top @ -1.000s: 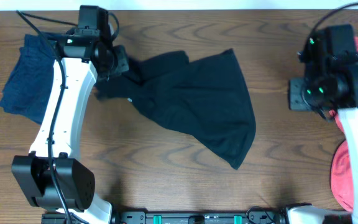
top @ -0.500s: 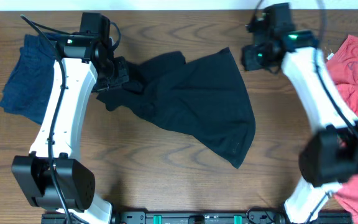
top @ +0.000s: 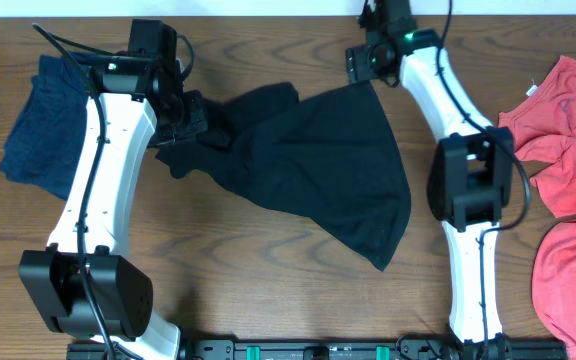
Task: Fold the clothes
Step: 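Grasp the black shirt's top right corner with the right gripper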
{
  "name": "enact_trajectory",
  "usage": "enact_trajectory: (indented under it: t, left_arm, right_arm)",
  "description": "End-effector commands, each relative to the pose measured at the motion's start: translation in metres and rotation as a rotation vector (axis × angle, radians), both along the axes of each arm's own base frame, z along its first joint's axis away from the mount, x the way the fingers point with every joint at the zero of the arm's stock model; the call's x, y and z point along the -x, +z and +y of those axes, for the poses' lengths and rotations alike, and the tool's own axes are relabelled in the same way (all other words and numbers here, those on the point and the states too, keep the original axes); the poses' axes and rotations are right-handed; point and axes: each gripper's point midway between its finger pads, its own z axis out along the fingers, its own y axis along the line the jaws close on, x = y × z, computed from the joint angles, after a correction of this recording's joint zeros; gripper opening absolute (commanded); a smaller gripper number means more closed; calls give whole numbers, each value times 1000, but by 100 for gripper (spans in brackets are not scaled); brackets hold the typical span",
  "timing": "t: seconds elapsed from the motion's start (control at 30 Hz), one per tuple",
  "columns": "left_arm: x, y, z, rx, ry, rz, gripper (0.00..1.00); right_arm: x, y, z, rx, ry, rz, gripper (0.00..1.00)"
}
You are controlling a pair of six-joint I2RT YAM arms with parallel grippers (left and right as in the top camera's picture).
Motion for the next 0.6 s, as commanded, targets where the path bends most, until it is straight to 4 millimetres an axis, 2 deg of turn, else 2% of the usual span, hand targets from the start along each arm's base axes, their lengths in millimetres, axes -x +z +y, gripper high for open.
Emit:
enact_trajectory:
  t: [0.0,0.07,0.2,0.23,0.27,0.37,0.53,0.57]
  left_arm:
    - [-2,4,-1,3,-1,-16,6]
    - [-2,4,-1,4,-1,-18,6]
    - [-2,4,-1,4,-1,-19,6]
    - [-2,4,-1,4,-1,-19,5]
    - [-2,4,-1,3,0,-19,6]
    - [-2,4,-1,3,0,-19,6]
    - [-2,4,-1,4,-1,-19,6]
    - [-2,4,-1,4,-1,-19,6]
  right_arm:
    - [3,-33,19,38,4,26,76]
    - [6,-51,25,46,14,48,77]
    - [13,-69,28,61,22,84,75]
    - [14,-71,27,70,20,90,72]
    - [17,-75,24,87,14,102,62]
    - [22,-78,17,120,2,125,42]
    - [32,-83,-3,219,-37,165,38]
    - [33,-83,-5,229,-39,169,34]
